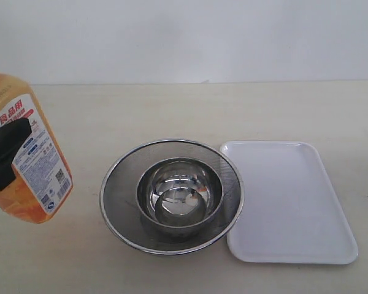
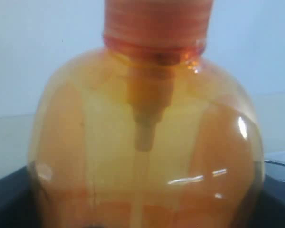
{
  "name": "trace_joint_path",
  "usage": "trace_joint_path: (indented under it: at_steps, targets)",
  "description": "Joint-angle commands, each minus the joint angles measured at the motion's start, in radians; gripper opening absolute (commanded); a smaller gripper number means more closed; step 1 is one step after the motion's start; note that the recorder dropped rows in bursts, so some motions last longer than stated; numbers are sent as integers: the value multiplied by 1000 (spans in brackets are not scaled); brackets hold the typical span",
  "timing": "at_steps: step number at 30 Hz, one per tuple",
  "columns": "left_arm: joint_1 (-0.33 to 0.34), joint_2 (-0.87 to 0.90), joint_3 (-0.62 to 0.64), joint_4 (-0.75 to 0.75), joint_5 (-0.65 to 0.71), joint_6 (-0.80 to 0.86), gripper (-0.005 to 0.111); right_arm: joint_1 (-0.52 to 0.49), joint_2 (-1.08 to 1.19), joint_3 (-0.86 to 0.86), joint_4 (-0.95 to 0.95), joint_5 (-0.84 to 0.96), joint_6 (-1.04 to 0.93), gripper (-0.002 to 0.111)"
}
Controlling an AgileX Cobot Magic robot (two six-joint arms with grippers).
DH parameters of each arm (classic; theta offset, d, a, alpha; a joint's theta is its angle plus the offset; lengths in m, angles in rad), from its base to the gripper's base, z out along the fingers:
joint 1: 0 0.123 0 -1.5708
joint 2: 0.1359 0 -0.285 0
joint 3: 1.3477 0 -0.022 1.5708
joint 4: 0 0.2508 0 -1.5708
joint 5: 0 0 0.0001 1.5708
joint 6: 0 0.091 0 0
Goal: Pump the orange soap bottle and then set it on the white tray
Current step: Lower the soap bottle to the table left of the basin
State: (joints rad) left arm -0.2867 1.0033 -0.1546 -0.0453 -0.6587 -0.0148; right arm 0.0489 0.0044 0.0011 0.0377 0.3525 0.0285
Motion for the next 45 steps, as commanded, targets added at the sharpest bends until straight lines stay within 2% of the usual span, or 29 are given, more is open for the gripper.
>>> trace_joint_path:
  at_steps: [1, 31, 42, 45]
  targets:
    - [-4, 40, -10, 12, -164, -27, 5, -6, -4, -1, 0, -3, -4, 1]
    - [-4, 491, -10, 64, -562, -25, 5, -6, -4, -1, 0, -10, -4, 1]
    - [-4, 518, -10, 152, -562, 171, 5, -6, -4, -1, 0, -10, -4, 1]
    - [-4, 518, -22, 166, -562, 152, 5, -6, -4, -1, 0, -10, -4, 1]
